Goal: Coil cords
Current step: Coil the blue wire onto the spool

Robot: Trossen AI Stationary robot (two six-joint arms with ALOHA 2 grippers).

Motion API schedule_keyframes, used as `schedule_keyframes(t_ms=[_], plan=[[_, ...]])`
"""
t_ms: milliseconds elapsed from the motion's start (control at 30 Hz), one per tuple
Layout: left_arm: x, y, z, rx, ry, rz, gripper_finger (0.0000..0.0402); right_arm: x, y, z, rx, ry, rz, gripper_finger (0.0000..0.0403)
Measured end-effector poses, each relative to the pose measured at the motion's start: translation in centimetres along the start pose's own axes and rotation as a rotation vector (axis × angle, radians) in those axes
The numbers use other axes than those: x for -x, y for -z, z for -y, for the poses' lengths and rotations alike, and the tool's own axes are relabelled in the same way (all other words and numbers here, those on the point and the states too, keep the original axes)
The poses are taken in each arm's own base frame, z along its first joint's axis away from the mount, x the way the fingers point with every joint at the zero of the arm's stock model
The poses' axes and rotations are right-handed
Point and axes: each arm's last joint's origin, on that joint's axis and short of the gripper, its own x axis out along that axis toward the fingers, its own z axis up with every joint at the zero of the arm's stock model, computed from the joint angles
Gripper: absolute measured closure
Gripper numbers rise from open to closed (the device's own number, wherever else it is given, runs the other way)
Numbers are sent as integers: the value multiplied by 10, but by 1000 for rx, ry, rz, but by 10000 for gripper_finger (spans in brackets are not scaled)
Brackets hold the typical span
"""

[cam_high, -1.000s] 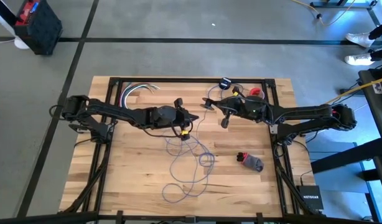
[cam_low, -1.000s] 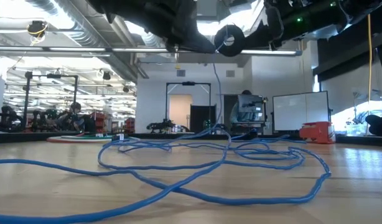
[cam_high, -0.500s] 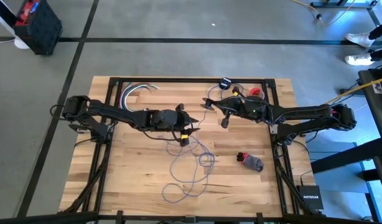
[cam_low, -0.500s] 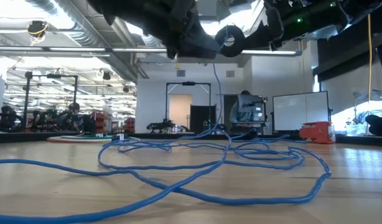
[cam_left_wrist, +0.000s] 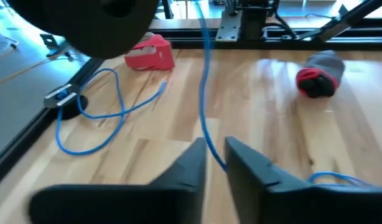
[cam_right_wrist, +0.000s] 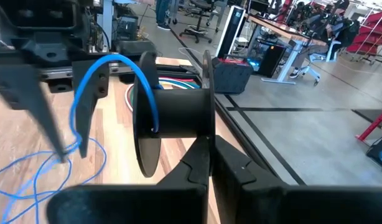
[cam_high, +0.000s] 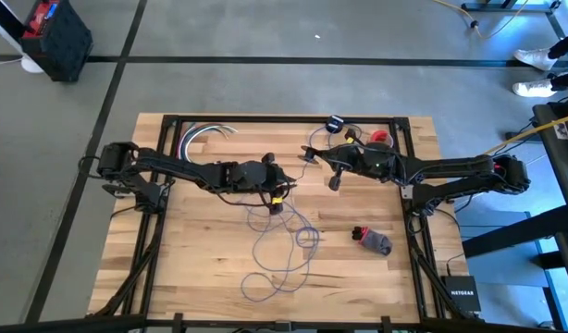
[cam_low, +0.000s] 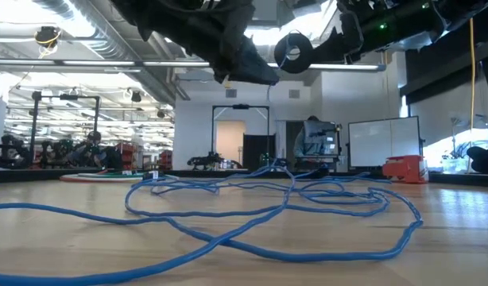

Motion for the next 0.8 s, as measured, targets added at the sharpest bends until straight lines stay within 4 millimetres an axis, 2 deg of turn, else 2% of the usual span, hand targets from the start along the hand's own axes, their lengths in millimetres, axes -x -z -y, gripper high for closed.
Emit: schedule_keyframes(t_ms=[67, 267, 367, 500, 633, 800], plan=[[1, -1, -1, -17, -30, 0, 392, 0, 2, 0, 4, -3, -16, 394], [22, -8, -7, -42, -157, -43, 398, 2, 9, -1, 21, -22, -94, 394], [27, -10, -9, -35, -212, -46, 396, 3, 9, -4, 15, -109, -85, 394], [24, -2, -15, -27, -234, -78, 399, 3, 3, -6, -36, -202, -15, 397], [19, 3, -16, -14, -232, -79, 398, 2, -7, -5, -91, -207, 86, 397], [11, 0, -12, 12, -170, 0, 398, -5, -15, -5, -130, -180, 210, 398]])
